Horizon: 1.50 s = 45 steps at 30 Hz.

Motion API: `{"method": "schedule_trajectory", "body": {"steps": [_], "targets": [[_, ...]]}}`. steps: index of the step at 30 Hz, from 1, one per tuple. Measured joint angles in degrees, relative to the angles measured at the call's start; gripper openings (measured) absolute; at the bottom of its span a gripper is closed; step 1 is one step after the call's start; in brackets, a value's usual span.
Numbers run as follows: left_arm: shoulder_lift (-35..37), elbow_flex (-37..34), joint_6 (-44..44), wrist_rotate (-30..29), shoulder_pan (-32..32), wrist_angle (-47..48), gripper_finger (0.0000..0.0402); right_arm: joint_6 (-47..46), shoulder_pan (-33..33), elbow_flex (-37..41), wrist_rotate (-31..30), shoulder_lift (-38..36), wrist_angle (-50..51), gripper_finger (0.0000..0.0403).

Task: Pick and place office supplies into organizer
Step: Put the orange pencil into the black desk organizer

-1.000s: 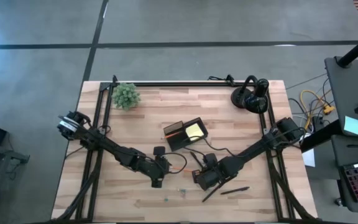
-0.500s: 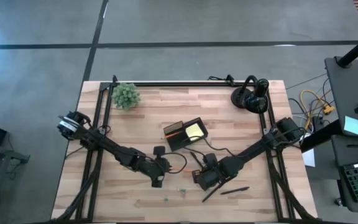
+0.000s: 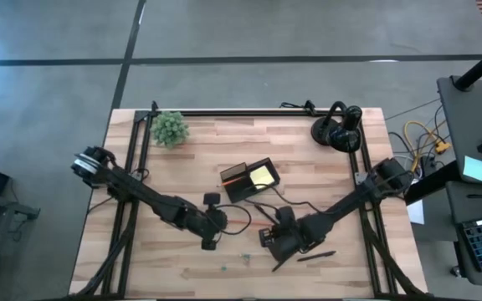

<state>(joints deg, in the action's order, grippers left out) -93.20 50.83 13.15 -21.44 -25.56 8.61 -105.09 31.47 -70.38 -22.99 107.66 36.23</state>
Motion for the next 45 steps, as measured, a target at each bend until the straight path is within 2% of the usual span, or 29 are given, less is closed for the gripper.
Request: {"method": "schedule_trajectory", "body": {"steps": [4, 8, 11, 17, 22, 28, 45], "targets": [[4.23, 1.37, -0.04, -1.95, 0.06, 2.47, 0.0003, -0.95, 0.56, -1.49, -1.45, -0.31, 4.32, 0.0009], [5.50, 0.10, 0.28, -3.31, 0.92, 2.84, 0.0003, -0.05, 0.12, -0.24, 0.76, -0.22, 4.48, 0.0009], [5.33, -1.57, 4.99, -2.67, 1.09, 3.29, 0.0007, 2.01, -1.00, 1.02, 3.60, 0.11, 1.55, 0.0009], [5.17, -2.04, 13.43, -2.94, 0.97, 2.90, 0.0040, 2.84, -2.49, 2.14, 3.76, 0.17, -0.60, 0.0009], [5.17, -2.04, 13.51, -3.05, 0.96, 2.92, 0.0057, 4.59, -3.61, 3.78, 5.40, 0.20, -3.89, 0.0009], [5.17, -2.27, 13.53, -3.05, 0.96, 2.90, 0.0059, 4.97, -5.22, 6.21, 6.10, 0.22, -8.69, 0.0009], [5.17, -2.49, 13.62, -3.05, 0.94, 2.88, 0.0060, 6.57, -6.40, 5.15, 6.48, 0.15, -7.51, 0.0009]]}}
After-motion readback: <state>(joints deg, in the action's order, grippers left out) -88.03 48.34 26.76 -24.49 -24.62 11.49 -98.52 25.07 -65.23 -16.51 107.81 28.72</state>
